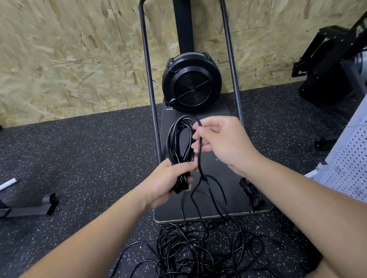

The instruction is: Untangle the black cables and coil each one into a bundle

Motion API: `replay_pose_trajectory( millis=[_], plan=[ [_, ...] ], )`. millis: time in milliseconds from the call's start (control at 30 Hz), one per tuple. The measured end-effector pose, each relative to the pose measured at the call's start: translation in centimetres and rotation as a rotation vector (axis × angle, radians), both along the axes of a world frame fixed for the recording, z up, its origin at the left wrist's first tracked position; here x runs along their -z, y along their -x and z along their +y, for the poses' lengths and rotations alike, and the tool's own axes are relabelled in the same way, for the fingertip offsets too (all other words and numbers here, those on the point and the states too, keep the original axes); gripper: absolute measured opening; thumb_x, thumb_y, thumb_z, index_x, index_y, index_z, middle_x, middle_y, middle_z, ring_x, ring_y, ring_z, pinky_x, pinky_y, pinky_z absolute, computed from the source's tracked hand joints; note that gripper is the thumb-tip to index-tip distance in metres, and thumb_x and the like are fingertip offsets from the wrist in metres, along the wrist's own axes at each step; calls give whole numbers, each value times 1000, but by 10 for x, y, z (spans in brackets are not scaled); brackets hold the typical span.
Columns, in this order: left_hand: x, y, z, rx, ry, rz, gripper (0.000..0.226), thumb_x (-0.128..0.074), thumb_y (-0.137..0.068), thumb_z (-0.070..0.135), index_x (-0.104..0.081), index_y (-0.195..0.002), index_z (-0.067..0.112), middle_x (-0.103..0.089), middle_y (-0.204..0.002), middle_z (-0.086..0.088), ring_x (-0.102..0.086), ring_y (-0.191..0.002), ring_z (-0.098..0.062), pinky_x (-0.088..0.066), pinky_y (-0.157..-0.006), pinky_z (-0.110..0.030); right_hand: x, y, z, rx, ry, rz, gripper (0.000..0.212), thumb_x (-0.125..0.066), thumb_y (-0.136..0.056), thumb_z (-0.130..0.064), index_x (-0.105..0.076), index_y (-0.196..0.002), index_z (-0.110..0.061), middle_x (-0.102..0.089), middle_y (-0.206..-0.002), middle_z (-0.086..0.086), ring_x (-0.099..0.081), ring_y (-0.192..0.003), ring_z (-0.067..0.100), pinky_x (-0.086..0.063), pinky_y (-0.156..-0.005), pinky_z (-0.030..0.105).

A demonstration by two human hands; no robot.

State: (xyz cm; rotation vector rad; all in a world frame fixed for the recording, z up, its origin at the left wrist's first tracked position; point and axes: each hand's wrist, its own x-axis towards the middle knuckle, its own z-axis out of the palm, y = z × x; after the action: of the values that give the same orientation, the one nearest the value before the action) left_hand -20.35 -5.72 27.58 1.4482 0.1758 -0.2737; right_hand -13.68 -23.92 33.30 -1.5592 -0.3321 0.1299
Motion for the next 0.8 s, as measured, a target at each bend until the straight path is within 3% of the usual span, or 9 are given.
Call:
replay_pose_trajectory(
  millis=[100,200,300,433,533,600,667,733,800],
  plan=[
    [-2,3,-6,66,17,-27,33,-75,-102,21,-75,-134,9,-57,-86,-1,-58,-74,-13,-51,-68,-28,-2,-6,-2,69,-87,68,11,-68,-106,-1,-76,-113,2,-78,-97,23,-83,-81,34,-70,-77,49],
    [-2,2,-10,49,-15,-67,35,-83,-97,31,-78,-127,13,-65,-99,-10,-58,-82,-17,-50,-70,-30,-2,-6,-4,72,-69,67,10,-73,-103,-4,-77,-110,2,-81,-93,19,-83,-83,32,-70,-79,51],
    [-1,-1,-11,-3,20,-67,31,-83,-97,29,-77,-120,10,-76,-111,-10,-61,-82,-17,-49,-71,-30,3,-4,-5,110,203,-157,3,-84,-95,-19,-83,-93,-17,-81,-79,0,-81,-77,20,-69,-73,47],
    [-2,0,-13,-16,-55,-85,18,-72,-106,27,-72,-107,9,-77,-102,-17,-58,-71,-19,-49,-65,-32,10,-5,-4,114,380,-276,18,-84,-93,-34,-80,-76,-28,-77,-69,-9,-75,-69,10,-66,-71,43],
    [-4,0,-10,7,-81,-77,25,-67,-109,30,-72,-108,5,-78,-104,-21,-61,-70,-21,-50,-65,-34,7,-6,-3,165,427,-330,17,-87,-89,-45,-75,-92,-34,-75,-83,-14,-69,-79,2,-55,-73,27],
    [-6,2,-8,78,-174,-108,30,-66,-110,31,-72,-105,2,-79,-104,-20,-65,-77,-25,-52,-68,-34,3,-5,-2,133,451,-285,41,-85,-88,-54,-67,-117,-31,-70,-107,-18,-67,-97,-2,-54,-84,25],
    [-7,6,-11,180,-284,-139,35,-63,-112,31,-73,-104,-2,-81,-105,-15,-69,-82,-22,-53,-72,-31,4,-7,-1,7,419,-140,38,-77,-94,-51,-67,-122,-27,-75,-110,-15,-71,-102,5,-58,-96,37],
    [-6,9,-15,247,-362,-117,37,-61,-113,31,-76,-108,-3,-83,-96,0,-65,-73,-7,-51,-66,-22,8,-9,-3,-120,410,-72,21,-70,-97,-39,-74,-104,-20,-81,-95,-5,-77,-95,18,-59,-99,54],
    [-5,10,-16,270,-419,-121,39,-61,-113,32,-79,-108,-1,-81,-90,7,-57,-65,1,-47,-61,-18,11,-11,-6,-171,369,-54,23,-68,-95,-36,-76,-96,-14,-82,-93,2,-78,-96,26,-58,-101,59]
  ],
)
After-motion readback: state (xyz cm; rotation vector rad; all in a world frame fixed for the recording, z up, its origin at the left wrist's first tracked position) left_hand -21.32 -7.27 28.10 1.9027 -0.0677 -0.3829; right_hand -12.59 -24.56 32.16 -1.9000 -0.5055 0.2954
